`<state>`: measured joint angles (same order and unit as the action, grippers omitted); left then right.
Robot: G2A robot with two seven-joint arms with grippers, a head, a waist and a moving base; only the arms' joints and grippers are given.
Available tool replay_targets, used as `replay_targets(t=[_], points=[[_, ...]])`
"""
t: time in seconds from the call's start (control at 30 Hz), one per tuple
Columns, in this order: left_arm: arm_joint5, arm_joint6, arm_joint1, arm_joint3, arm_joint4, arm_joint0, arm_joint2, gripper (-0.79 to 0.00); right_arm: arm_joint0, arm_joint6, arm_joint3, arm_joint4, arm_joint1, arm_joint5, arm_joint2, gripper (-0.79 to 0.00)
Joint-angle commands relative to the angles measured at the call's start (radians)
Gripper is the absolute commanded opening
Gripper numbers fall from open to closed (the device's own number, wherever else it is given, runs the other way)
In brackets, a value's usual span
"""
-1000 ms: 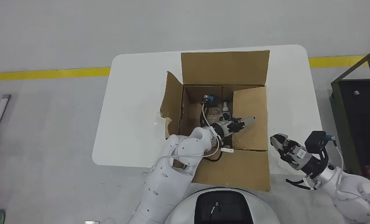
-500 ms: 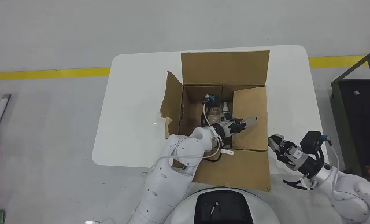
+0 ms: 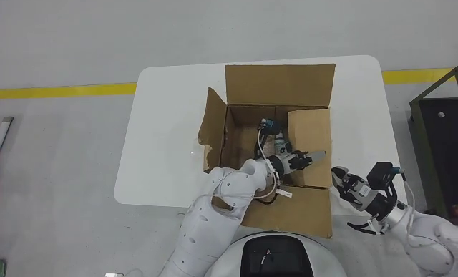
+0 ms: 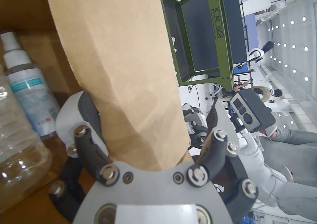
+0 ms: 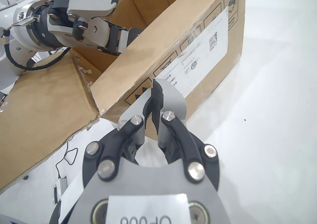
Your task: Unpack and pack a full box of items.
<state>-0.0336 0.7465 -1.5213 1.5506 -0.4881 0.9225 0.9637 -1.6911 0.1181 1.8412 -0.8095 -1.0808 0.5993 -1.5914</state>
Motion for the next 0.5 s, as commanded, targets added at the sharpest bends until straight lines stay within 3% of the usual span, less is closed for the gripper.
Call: replay_targets(t=[0.0,0.1,0.17,0.27,0.3,0.37,0.47], points=[[0.002,-0.001,0.001,0.013,0.008,0.001,0.002,0.0,-0.002,-0.003,0.005,-0.001,0.0,-0.006,-0.002,-0.76],[0.015,-0.008,0.001,0.038,0.049,0.011,0.011,0.0,-0.007,-0.013,0.011,0.011,0.0,-0.028,-0.018,-0.699],[0.036,-0.019,-0.002,0.056,0.143,0.024,0.021,0.0,-0.016,-0.016,0.018,0.049,-0.001,-0.046,-0.034,-0.616],[0.04,-0.005,0.001,0.073,0.117,0.007,0.015,0.0,-0.031,-0.012,0.026,0.154,-0.001,-0.087,-0.077,-0.425],[0.04,-0.003,0.0,0.081,0.115,0.002,0.011,0.0,-0.034,-0.007,0.029,0.19,-0.001,-0.108,-0.097,-0.308],[0.041,-0.001,-0.001,0.094,0.12,-0.009,0.004,0.0,-0.042,0.007,0.043,0.261,-0.001,-0.138,-0.131,-0.249],[0.048,-0.002,-0.005,0.1,0.135,-0.029,-0.012,0.0,-0.06,0.028,0.067,0.376,-0.002,-0.171,-0.177,-0.237]])
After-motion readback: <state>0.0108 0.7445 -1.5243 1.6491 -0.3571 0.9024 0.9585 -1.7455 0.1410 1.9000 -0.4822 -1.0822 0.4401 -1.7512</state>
